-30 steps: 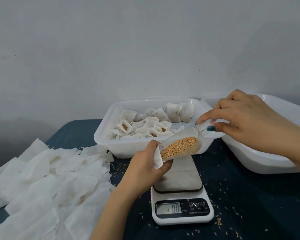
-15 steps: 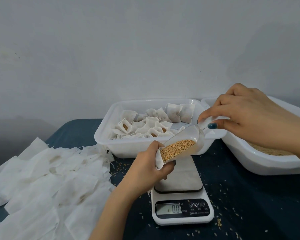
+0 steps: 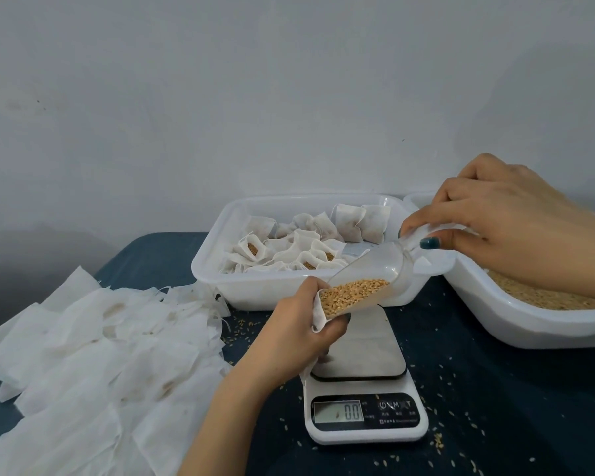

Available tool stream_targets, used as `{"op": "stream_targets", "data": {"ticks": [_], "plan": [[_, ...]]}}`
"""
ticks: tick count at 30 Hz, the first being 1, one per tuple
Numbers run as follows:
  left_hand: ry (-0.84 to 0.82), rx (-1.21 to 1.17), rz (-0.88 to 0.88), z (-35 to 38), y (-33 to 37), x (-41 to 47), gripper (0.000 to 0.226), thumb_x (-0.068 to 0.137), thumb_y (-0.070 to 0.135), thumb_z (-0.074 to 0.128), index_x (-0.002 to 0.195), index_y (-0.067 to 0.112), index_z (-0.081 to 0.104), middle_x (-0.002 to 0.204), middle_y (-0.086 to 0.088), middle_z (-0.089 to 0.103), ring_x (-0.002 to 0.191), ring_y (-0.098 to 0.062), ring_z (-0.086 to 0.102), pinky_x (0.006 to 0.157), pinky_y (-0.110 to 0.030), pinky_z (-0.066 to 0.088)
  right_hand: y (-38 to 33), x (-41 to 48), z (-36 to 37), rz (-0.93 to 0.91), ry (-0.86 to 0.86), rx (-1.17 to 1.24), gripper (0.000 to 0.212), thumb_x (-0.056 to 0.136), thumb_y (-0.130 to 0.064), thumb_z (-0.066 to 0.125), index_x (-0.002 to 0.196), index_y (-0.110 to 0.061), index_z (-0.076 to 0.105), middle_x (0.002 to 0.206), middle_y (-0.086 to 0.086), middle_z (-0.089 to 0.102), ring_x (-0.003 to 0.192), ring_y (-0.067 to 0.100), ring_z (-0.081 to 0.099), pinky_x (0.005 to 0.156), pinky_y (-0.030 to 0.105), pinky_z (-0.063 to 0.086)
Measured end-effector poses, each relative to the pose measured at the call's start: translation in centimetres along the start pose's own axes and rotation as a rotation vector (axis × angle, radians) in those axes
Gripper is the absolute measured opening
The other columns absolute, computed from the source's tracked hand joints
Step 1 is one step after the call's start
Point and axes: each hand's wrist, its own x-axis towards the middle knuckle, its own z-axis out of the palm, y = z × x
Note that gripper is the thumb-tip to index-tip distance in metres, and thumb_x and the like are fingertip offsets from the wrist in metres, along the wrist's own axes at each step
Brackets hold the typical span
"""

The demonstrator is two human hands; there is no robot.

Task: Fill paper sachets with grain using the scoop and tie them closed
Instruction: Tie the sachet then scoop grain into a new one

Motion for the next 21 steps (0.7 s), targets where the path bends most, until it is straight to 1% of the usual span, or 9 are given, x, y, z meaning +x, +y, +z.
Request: {"op": "stream_targets", "data": {"ticks": [2, 4, 9, 14, 17, 19, 21], "plan": [[-0.002, -0.005, 0.005, 0.0, -0.1, 0.0, 0.019, 0.091, 0.036, 0.063, 0.104, 0.033, 0.049, 0.086, 0.004, 0.07, 0.068, -0.011, 0.069, 0.063, -0.028, 0.055, 0.1, 0.0, -0.1, 0.001, 0.003, -0.008, 0.04, 0.084, -0.048, 0.041, 0.115, -0.05, 0.066, 0.09, -0.015, 0.061, 0.095, 0.011, 0.03, 0.081, 0.033, 0.025], [-0.004, -0.006, 0.004, 0.0, 0.0, 0.0, 0.019, 0.091, 0.035, 0.063, 0.104, 0.032, 0.049, 0.085, 0.005, 0.07, 0.068, -0.012, 0.069, 0.064, -0.03, 0.056, 0.1, -0.1, -0.1, -0.003, 0.011, -0.003, 0.039, 0.084, -0.047, 0.043, 0.115, -0.049, 0.067, 0.088, -0.016, 0.06, 0.094, 0.01, 0.03, 0.08, 0.033, 0.024], [0.002, -0.018, 0.014, -0.2, -0.1, 0.0, 0.018, 0.091, 0.037, 0.063, 0.102, 0.032, 0.049, 0.082, 0.006, 0.069, 0.067, -0.013, 0.069, 0.063, -0.028, 0.055, 0.3, -0.4, -0.1, 0.007, 0.028, -0.001, 0.038, 0.084, -0.045, 0.045, 0.115, -0.049, 0.067, 0.088, -0.017, 0.059, 0.094, 0.01, 0.03, 0.08, 0.033, 0.024], [0.004, -0.012, 0.018, -0.1, -0.2, 0.1, 0.017, 0.092, 0.038, 0.062, 0.102, 0.034, 0.049, 0.082, 0.005, 0.069, 0.068, -0.015, 0.069, 0.064, -0.032, 0.056, 0.5, -0.5, 0.1, 0.01, 0.032, 0.016, 0.037, 0.085, -0.045, 0.046, 0.114, -0.049, 0.067, 0.087, -0.019, 0.059, 0.093, 0.01, 0.031, 0.078, 0.034, 0.026], [0.002, -0.023, 0.02, -0.2, -0.3, 0.1, 0.015, 0.092, 0.037, 0.061, 0.1, 0.036, 0.048, 0.082, 0.009, 0.069, 0.068, -0.014, 0.068, 0.064, -0.031, 0.056, 0.7, -0.6, 0.4, 0.023, 0.032, 0.033, 0.036, 0.085, -0.046, 0.046, 0.114, -0.05, 0.067, 0.086, -0.024, 0.055, 0.092, 0.007, 0.028, 0.078, 0.034, 0.027], [0.004, -0.018, 0.022, -0.2, -0.4, 0.1, 0.016, 0.091, 0.035, 0.062, 0.1, 0.035, 0.048, 0.082, 0.013, 0.069, 0.069, -0.012, 0.068, 0.064, -0.03, 0.055, 0.7, -0.8, 0.7, 0.022, 0.024, 0.049, 0.035, 0.085, -0.047, 0.045, 0.113, -0.051, 0.066, 0.084, -0.029, 0.051, 0.09, 0.005, 0.026, 0.078, 0.034, 0.027], [0.006, -0.016, 0.022, -0.2, -0.4, 0.2, 0.017, 0.091, 0.033, 0.063, 0.101, 0.033, 0.049, 0.082, 0.013, 0.07, 0.069, -0.012, 0.068, 0.064, -0.029, 0.055, 0.7, -1.0, 1.0, 0.021, 0.023, 0.066, 0.033, 0.086, -0.047, 0.046, 0.111, -0.052, 0.066, 0.084, -0.032, 0.05, 0.089, 0.005, 0.027, 0.077, 0.034, 0.027]]}}
